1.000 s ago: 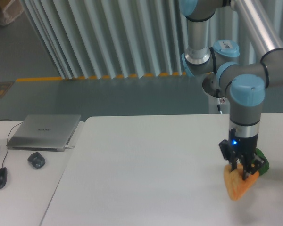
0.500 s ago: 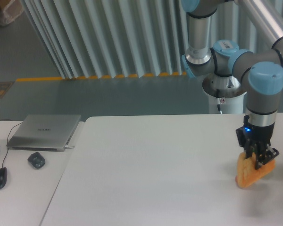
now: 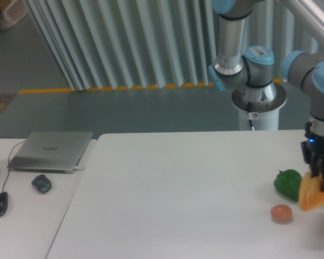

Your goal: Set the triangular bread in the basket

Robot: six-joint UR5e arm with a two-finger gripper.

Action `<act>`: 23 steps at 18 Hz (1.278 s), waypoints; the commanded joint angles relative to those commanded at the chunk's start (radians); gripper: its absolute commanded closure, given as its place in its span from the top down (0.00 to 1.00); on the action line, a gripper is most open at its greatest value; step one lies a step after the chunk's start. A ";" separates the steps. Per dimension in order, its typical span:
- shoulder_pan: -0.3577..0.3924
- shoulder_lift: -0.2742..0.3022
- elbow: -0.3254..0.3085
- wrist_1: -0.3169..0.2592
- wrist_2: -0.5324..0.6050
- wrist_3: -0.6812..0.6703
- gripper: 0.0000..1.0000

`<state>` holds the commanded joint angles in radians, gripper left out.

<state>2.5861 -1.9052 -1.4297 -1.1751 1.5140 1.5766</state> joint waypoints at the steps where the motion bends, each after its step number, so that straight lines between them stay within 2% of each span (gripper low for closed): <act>1: 0.017 -0.002 0.000 0.011 0.000 0.023 0.43; 3: 0.043 -0.026 0.000 0.102 0.021 0.046 0.43; 4: 0.055 -0.034 0.002 0.123 0.049 0.051 0.43; 9: 0.092 -0.086 0.023 0.167 0.109 0.074 0.43; 14: 0.156 -0.101 0.028 0.173 0.106 0.126 0.43; 18: 0.181 -0.120 0.028 0.218 0.106 0.148 0.46; 20: 0.186 -0.132 0.029 0.251 0.106 0.148 0.50; 21: 0.186 -0.135 0.029 0.253 0.106 0.148 0.57; 23: 0.184 -0.141 0.034 0.255 0.107 0.135 1.00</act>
<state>2.7704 -2.0463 -1.3959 -0.9204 1.6214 1.7120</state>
